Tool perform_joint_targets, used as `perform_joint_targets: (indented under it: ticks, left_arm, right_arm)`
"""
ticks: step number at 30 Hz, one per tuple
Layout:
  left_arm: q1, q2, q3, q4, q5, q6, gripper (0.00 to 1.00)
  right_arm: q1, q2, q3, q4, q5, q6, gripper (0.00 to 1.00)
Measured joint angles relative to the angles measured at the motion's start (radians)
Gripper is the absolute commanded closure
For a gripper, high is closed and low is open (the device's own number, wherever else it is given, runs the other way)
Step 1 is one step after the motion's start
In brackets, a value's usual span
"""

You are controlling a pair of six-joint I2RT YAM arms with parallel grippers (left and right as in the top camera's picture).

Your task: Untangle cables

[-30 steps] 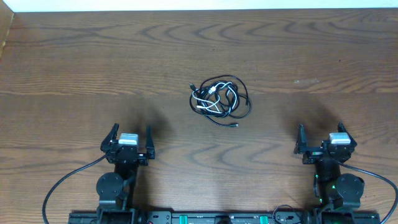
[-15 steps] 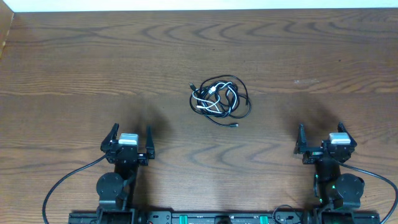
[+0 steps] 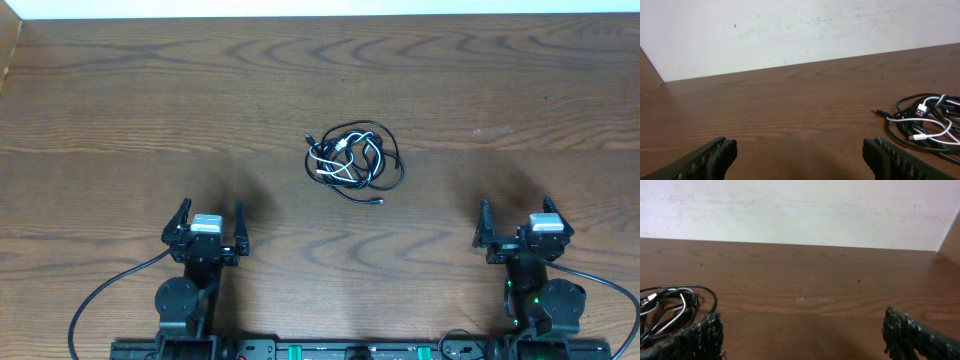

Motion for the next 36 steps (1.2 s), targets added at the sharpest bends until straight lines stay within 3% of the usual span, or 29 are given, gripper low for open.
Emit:
perform_joint_targets:
  ticks: [36]
  left_arm:
    - [0.0,0.0,0.001,-0.003,-0.026,0.001,0.12]
  right_arm:
    - [0.0,0.0,0.0,0.0,0.0,0.0,0.01]
